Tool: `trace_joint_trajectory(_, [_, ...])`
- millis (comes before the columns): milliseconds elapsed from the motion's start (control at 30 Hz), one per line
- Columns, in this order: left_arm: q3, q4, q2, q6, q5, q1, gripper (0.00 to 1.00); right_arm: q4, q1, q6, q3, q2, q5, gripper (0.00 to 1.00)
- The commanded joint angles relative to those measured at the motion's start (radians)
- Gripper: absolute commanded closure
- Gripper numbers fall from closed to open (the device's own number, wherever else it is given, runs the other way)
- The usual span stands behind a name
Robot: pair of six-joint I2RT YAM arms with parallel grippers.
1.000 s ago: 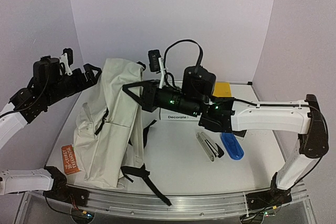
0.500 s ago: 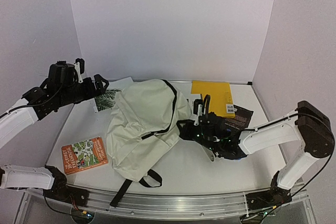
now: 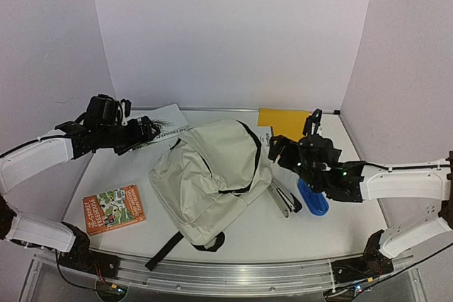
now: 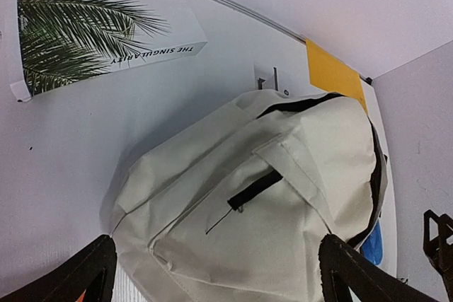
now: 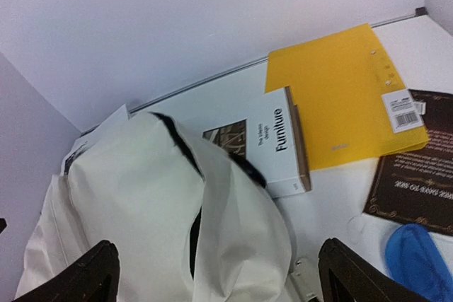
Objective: Pack the student bag
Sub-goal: Place the student bag at the center of the board, then adjust the student bag at the center of the board.
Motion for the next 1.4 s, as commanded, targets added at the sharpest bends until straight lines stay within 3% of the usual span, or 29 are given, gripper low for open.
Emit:
trace_joint_trajectory(0, [-0.003,0.075,0.040,-0.031,0.073,0.026,0.00,-0.072,-0.094,-0.071,0.032,-0.069,-0.040,0.02])
trace_joint_trajectory(400, [-0.079,0.010,0.102,-0.143,0.123,0.081,0.00,-0.196,-0.193,-0.263,0.344,0.261,-0.449,0.05])
trace_joint_trajectory(633, [-0.174,-0.040,0.104,-0.212,0.137,0.098,0.02,-0.238,-0.194,-0.289,0.426,0.399,-0.367,0.14])
trace_joint_trajectory(767, [-0.220,0.028,0.167,-0.251,0.221,0.100,0.16,-0.239,-0.193,-0.311,0.445,0.434,-0.338,0.20])
trace_joint_trajectory(967, [-0.262,0.186,0.263,-0.323,0.317,0.100,0.27,-0.239,-0.194,-0.308,0.455,0.459,-0.340,0.46])
trace_joint_trajectory(1100, [-0.267,0.299,0.350,-0.357,0.386,0.100,0.39,-0.239,-0.194,-0.306,0.458,0.464,-0.358,0.51])
trace_joint_trajectory(1200, [-0.260,0.339,0.381,-0.360,0.402,0.100,0.61,-0.257,-0.193,-0.303,0.459,0.466,-0.355,0.60])
trace_joint_trajectory(1367, [-0.199,0.287,0.361,-0.319,0.330,0.102,0.94,-0.312,-0.194,-0.292,0.455,0.433,-0.379,0.86])
